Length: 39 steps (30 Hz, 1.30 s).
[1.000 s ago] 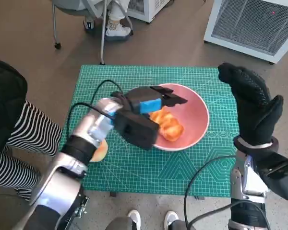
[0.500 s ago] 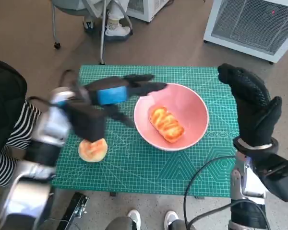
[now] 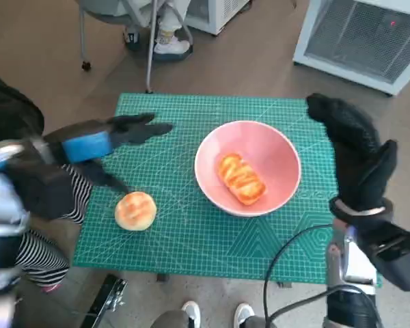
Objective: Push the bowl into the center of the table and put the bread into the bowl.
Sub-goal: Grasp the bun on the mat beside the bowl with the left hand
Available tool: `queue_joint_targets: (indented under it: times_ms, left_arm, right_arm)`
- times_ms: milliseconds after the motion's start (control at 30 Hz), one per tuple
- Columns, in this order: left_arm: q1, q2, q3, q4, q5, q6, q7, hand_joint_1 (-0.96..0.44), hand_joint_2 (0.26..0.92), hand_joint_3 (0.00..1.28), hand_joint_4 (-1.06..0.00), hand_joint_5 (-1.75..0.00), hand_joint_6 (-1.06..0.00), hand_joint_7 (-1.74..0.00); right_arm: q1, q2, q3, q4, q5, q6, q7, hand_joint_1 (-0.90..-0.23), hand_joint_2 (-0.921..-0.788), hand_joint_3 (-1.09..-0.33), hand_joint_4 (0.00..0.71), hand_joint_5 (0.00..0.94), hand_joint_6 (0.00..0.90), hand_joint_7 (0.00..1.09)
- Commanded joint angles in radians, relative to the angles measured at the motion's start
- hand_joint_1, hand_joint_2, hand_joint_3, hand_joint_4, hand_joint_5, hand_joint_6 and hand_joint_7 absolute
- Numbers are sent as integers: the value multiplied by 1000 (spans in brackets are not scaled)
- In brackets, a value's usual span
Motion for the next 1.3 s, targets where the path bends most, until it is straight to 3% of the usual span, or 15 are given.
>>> queue_joint_targets:
  times_ms: [33, 400, 800, 1300]
  left_arm:
    - [70, 36, 8, -51, 19, 24, -8, -340, 742, 0, 1, 1, -165, -43]
    - [157, 51, -27, -51, 42, 20, -44, -326, 743, 2, -10, -3, -171, -28]
    - [155, 14, -83, 22, 100, 16, -30, -294, 748, 3, -34, -6, -180, -16]
    - [108, -69, -165, 228, 205, -71, 63, -152, 746, 1, -96, -17, -218, -16]
  right_arm:
    - [7, 2, 3, 13, 10, 13, 8, -690, -921, -756, 201, 2, 104, 434]
    - [3, -3, 1, 21, 27, 23, 24, -690, -921, -755, 201, 2, 104, 435]
    - [8, -13, 2, 11, 27, 34, 27, -690, -921, -755, 202, 2, 103, 437]
    - [20, -23, -1, -4, 29, 34, 32, -690, -921, -756, 197, 0, 96, 436]
